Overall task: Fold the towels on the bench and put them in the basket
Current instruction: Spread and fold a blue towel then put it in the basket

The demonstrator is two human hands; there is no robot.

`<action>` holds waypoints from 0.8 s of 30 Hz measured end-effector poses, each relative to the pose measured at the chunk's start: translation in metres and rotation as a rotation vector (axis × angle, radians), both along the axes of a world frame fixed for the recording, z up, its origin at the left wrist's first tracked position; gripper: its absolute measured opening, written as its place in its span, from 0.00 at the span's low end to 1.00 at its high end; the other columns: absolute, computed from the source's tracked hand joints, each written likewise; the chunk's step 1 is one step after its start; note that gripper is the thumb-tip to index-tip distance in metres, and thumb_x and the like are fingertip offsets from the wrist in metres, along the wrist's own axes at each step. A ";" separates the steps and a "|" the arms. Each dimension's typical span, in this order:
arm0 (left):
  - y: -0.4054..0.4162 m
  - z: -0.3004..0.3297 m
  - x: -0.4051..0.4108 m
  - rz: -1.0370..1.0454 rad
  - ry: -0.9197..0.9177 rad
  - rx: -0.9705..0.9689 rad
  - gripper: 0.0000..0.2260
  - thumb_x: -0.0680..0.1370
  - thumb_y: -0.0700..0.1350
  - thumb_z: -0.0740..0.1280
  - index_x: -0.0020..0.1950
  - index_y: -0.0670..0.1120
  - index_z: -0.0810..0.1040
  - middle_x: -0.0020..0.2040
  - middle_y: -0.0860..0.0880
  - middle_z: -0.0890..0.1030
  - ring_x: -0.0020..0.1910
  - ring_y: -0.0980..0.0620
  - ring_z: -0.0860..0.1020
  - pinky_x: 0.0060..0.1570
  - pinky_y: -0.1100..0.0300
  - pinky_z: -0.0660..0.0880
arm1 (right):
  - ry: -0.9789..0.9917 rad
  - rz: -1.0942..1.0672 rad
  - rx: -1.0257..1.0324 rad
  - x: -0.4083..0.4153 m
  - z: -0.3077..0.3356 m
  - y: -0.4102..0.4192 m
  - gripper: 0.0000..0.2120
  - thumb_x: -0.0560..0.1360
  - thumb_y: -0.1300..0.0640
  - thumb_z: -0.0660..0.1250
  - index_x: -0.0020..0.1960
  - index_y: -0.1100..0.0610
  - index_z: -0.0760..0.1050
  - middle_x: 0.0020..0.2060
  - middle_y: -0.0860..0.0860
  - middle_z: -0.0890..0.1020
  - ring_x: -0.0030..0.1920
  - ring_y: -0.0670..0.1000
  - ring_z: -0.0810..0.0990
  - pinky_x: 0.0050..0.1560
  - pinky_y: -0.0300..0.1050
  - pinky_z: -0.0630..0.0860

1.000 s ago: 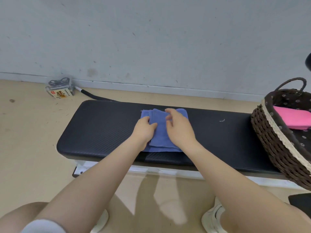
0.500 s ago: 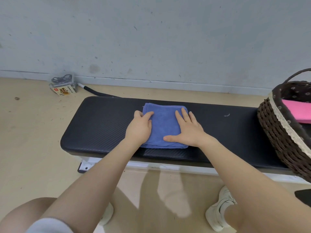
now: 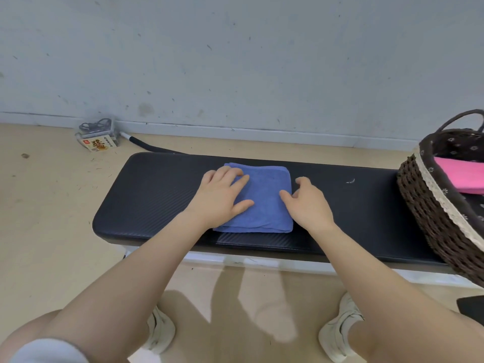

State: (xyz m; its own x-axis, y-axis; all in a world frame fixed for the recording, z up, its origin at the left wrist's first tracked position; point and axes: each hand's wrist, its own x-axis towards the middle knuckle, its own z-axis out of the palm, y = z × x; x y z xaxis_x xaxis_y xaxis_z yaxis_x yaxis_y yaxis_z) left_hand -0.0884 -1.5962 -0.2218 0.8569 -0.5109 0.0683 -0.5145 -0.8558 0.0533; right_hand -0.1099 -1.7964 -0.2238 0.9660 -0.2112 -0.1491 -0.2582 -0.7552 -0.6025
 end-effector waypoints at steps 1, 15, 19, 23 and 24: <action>-0.001 0.000 0.000 -0.039 0.026 0.031 0.34 0.75 0.65 0.47 0.73 0.44 0.64 0.73 0.43 0.63 0.72 0.43 0.60 0.70 0.49 0.55 | 0.052 0.000 0.039 0.000 0.000 0.001 0.23 0.76 0.45 0.62 0.64 0.59 0.67 0.54 0.55 0.78 0.53 0.54 0.77 0.47 0.49 0.75; -0.047 -0.003 -0.001 -0.032 0.456 0.010 0.42 0.73 0.64 0.63 0.77 0.51 0.44 0.77 0.45 0.39 0.76 0.47 0.41 0.74 0.53 0.48 | 0.310 -0.194 0.461 0.005 0.026 -0.043 0.18 0.69 0.65 0.69 0.57 0.71 0.75 0.53 0.64 0.80 0.42 0.54 0.78 0.42 0.45 0.76; -0.056 -0.011 0.002 -0.007 0.416 -0.008 0.42 0.72 0.64 0.64 0.77 0.52 0.44 0.77 0.44 0.40 0.76 0.46 0.42 0.73 0.52 0.49 | 0.259 -0.092 0.532 0.004 0.044 -0.038 0.12 0.70 0.66 0.65 0.52 0.71 0.76 0.45 0.62 0.81 0.40 0.54 0.77 0.40 0.44 0.73; -0.050 -0.009 0.000 -0.063 0.453 -0.234 0.42 0.69 0.64 0.67 0.77 0.54 0.51 0.77 0.47 0.48 0.75 0.48 0.50 0.71 0.53 0.57 | 0.074 0.103 0.345 -0.001 0.055 -0.003 0.06 0.71 0.62 0.62 0.47 0.62 0.76 0.39 0.54 0.78 0.38 0.52 0.75 0.36 0.42 0.70; -0.045 -0.011 0.000 -0.095 0.482 -0.366 0.39 0.69 0.63 0.67 0.76 0.54 0.55 0.76 0.48 0.53 0.74 0.49 0.54 0.70 0.54 0.60 | 0.056 0.162 0.269 -0.001 0.056 0.006 0.06 0.72 0.60 0.62 0.47 0.61 0.75 0.42 0.55 0.76 0.37 0.51 0.74 0.35 0.42 0.69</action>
